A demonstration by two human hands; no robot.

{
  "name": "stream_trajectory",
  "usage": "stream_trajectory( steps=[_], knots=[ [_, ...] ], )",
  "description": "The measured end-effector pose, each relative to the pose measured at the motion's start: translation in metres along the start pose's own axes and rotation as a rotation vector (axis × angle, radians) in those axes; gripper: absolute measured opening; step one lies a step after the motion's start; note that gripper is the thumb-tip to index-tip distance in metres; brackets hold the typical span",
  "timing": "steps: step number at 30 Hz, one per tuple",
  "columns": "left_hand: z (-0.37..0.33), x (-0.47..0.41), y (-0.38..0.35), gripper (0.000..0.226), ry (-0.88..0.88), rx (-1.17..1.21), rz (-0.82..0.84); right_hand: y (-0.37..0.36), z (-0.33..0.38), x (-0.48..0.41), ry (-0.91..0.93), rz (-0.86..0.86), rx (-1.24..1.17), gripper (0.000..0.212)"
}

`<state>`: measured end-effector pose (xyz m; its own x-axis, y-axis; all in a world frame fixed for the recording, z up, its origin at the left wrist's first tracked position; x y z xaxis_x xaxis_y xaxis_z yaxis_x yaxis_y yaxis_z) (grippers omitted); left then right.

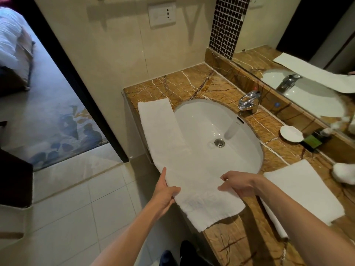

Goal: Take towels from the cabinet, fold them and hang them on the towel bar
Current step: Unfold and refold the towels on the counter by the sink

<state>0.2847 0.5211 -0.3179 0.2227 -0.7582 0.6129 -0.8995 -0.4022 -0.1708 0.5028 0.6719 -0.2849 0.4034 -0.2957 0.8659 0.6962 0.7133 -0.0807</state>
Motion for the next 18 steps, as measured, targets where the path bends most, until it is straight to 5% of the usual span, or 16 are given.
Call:
stream_trajectory(
  steps=[9,18],
  knots=[
    [0.023,0.012,-0.007,0.095,0.053,-0.156,-0.058,0.003,-0.027,-0.015,-0.07,-0.041,0.016,0.031],
    [0.057,0.024,-0.019,0.053,0.113,-0.331,-0.077,0.004,-0.046,-0.004,-0.107,-0.12,0.139,0.039]
  ],
)
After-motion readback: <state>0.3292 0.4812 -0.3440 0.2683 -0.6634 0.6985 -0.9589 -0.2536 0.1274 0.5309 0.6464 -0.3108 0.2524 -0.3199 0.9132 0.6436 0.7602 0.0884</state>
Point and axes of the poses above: each hand's wrist, its own x-axis away from the middle knuckle, its own y-axis out of the back of the hand, z = x × y, the point moved 1 cm from there along -x, towards the middle knuckle, and after that the axes turned 15 degrees about -x, right-handed, at the moved point
